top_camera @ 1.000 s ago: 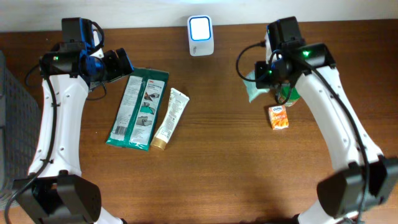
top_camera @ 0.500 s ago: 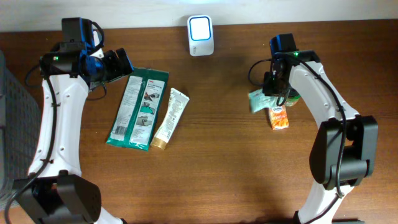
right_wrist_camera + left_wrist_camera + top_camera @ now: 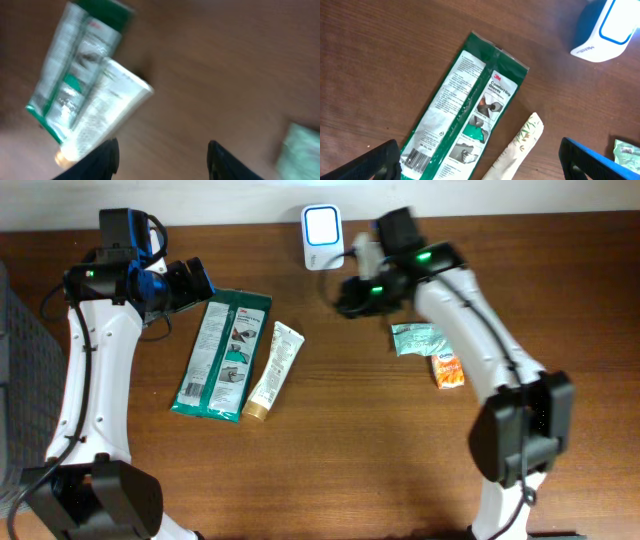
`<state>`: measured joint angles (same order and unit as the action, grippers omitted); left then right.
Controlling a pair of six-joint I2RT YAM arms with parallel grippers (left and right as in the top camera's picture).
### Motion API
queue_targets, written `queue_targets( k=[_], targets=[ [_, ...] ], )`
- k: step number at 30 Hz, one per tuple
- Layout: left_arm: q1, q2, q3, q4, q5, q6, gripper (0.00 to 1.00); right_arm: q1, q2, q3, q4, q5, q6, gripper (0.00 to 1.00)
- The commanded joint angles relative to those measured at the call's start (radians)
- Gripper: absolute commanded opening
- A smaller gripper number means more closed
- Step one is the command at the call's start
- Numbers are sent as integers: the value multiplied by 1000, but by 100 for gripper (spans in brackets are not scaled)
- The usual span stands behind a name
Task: Scan the item barcode
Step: 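Grasp the white Pantene tube with the right gripper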
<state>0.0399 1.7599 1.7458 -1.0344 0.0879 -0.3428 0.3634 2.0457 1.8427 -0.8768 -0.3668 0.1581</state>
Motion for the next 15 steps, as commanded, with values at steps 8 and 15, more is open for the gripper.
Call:
queue_targets(
  k=[8, 15],
  targets=[
    [2, 5, 0, 0, -7, 8, 99, 240, 291, 6, 448, 9, 30, 43],
    [2, 5, 0, 0, -7, 8, 99, 196, 279, 9, 280, 195, 30, 39]
  ],
)
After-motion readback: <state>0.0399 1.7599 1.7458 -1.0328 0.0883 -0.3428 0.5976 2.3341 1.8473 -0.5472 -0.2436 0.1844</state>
